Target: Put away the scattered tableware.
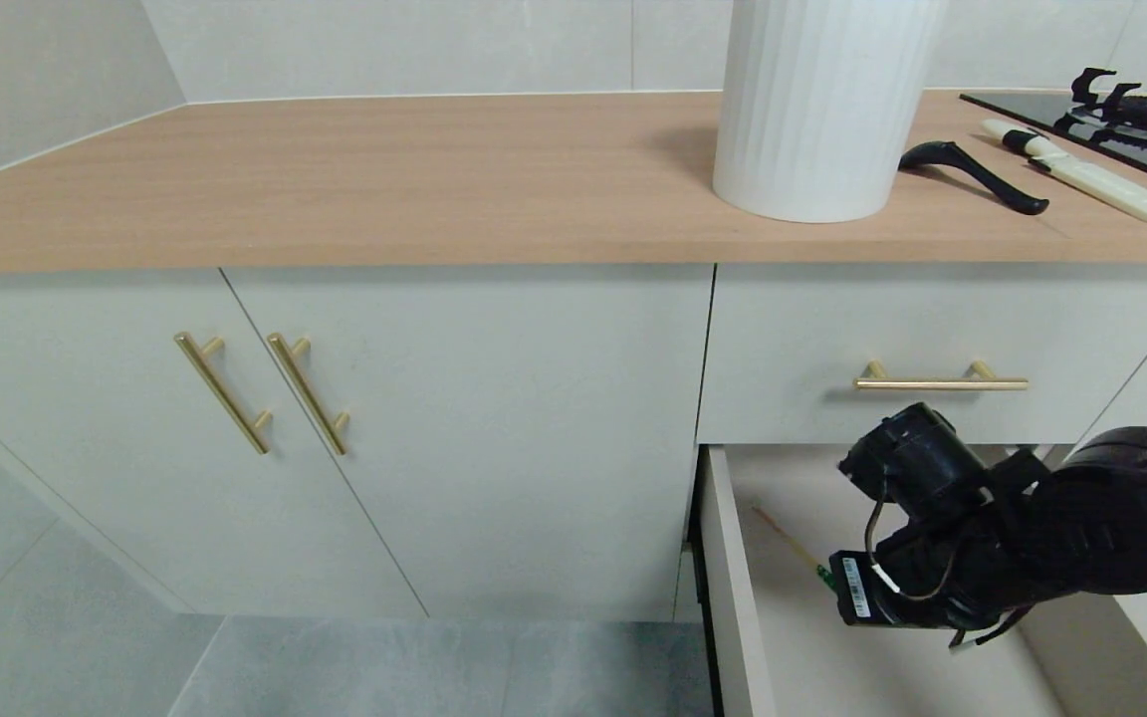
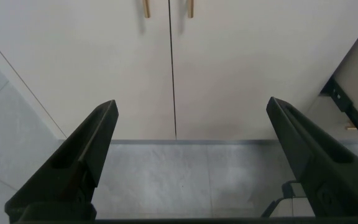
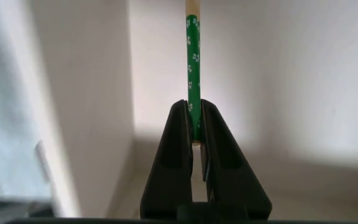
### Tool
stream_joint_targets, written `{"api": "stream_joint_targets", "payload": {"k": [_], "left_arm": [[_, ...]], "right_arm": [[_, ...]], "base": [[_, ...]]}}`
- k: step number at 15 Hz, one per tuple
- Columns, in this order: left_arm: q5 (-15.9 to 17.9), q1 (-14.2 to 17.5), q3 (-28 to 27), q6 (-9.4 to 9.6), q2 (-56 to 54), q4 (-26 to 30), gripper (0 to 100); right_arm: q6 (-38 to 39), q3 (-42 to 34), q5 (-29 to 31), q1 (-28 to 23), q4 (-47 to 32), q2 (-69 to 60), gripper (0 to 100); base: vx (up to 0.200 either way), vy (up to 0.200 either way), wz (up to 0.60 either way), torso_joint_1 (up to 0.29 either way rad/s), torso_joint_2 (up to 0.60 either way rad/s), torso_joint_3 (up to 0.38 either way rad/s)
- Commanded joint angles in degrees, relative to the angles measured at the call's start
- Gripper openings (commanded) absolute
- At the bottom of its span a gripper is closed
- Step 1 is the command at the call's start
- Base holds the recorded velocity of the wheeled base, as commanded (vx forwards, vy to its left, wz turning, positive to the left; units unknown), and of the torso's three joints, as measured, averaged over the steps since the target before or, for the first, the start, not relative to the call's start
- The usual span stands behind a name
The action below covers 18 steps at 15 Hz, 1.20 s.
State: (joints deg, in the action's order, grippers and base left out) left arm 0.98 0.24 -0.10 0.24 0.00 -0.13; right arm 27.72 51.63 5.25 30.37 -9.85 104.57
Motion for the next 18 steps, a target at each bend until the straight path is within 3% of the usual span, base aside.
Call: {"api": "stream_joint_targets", "payload": {"k": [1,16,17,18], "left_arm": [[-0.01,0.02,0.01,0.02,0.09,-0.04,100],[-0.01,0.02,0.01,0.02,0.09,-0.04,100],[-0.01,0.02,0.01,0.02,0.09,-0.04,100],[-0.01,0.02,0.01,0.02,0.09,-0.04,100]], "right_arm": [[-0.04,-2.58,0.90,0.22,2.56,4.50,0],[0.05,-5.40,2.83,0.22,10.64,12.32,0],[0.05,-5.40,2.83,0.22,10.64,12.32,100],[0.05,-5.48,2.83,0.22,10.55,12.24,100]], "base": [[0.000,0.000,0.00,0.000,0.00,0.000],[0.000,0.000,0.00,0.000,0.00,0.000],[0.000,0.000,0.00,0.000,0.00,0.000],[0.000,0.000,0.00,0.000,0.00,0.000]]}}
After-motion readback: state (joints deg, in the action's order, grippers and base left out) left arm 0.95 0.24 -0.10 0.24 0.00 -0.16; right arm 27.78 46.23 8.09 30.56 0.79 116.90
